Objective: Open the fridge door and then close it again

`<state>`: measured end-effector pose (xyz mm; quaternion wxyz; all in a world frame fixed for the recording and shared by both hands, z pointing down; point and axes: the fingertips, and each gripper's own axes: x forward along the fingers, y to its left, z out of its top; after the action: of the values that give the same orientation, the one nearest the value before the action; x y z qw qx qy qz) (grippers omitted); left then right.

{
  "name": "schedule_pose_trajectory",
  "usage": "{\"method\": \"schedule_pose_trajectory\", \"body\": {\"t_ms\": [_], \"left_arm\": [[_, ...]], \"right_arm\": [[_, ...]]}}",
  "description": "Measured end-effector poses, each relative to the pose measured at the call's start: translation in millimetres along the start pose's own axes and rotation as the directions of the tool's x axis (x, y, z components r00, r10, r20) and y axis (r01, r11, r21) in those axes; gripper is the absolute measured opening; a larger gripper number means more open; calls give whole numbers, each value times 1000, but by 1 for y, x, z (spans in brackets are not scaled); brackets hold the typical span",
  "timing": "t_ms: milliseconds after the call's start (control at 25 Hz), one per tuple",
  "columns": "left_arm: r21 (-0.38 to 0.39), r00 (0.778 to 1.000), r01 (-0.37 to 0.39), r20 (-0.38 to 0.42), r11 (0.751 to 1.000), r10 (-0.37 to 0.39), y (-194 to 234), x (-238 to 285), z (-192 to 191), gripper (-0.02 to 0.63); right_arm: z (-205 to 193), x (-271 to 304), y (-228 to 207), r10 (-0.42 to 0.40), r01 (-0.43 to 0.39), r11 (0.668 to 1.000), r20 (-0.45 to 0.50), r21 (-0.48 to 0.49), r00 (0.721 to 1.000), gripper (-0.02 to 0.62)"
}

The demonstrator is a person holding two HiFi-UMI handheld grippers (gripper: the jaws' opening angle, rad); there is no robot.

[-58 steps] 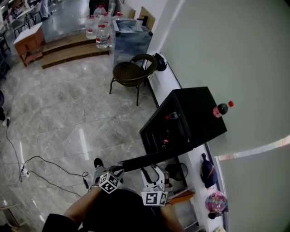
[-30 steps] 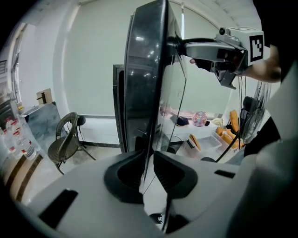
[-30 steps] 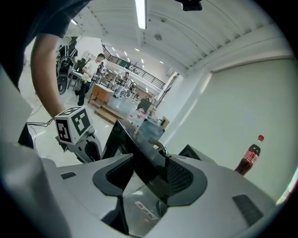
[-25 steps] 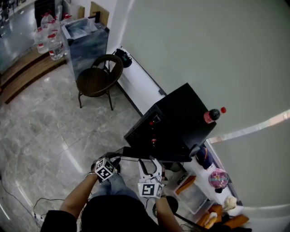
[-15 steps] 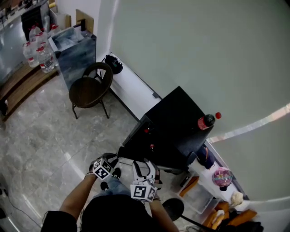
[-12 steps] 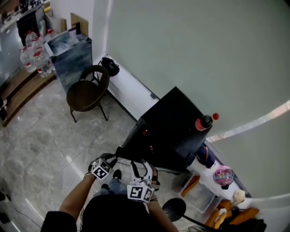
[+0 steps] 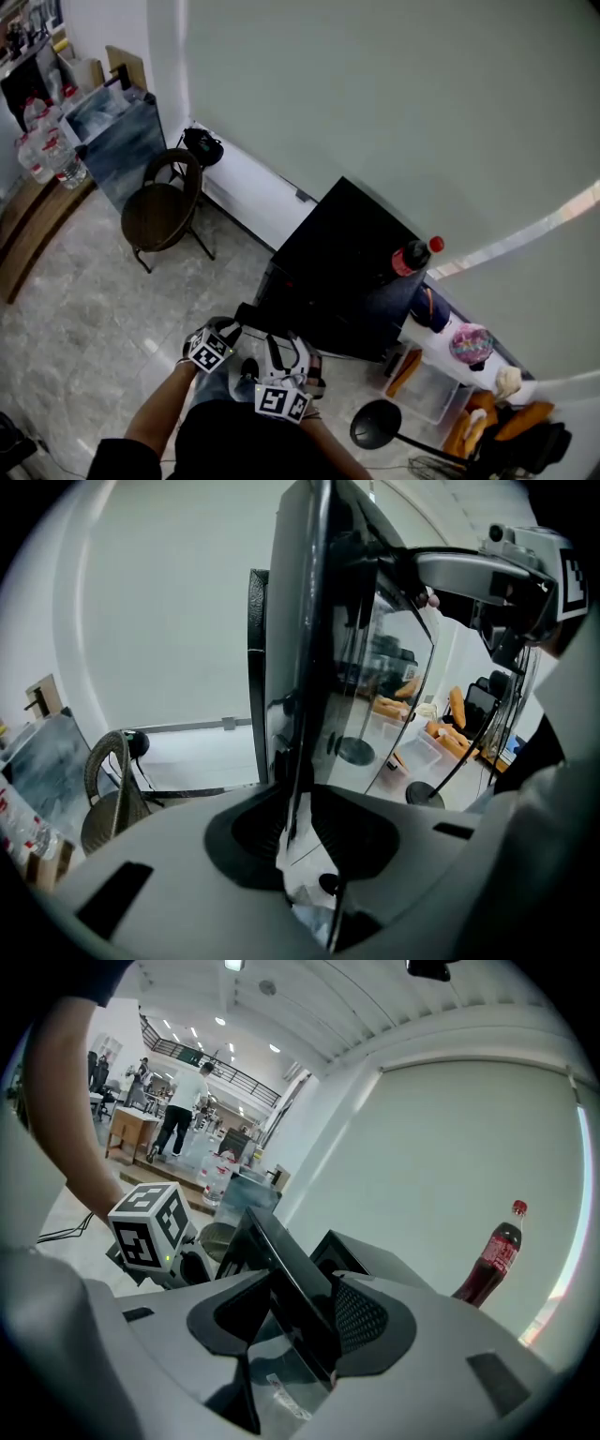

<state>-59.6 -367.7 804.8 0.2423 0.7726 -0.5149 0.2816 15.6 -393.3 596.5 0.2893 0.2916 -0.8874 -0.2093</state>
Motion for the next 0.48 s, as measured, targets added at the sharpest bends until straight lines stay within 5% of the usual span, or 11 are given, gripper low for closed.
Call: {"method": "schedule_pose_trajectory", "body": {"t_ms": [480], "left_arm": [[117,980,200,-11,973,-200,25,35,33,75]], "right_arm": [[-4,30,-26,-175,179,984,-116,22,978,202]]}}
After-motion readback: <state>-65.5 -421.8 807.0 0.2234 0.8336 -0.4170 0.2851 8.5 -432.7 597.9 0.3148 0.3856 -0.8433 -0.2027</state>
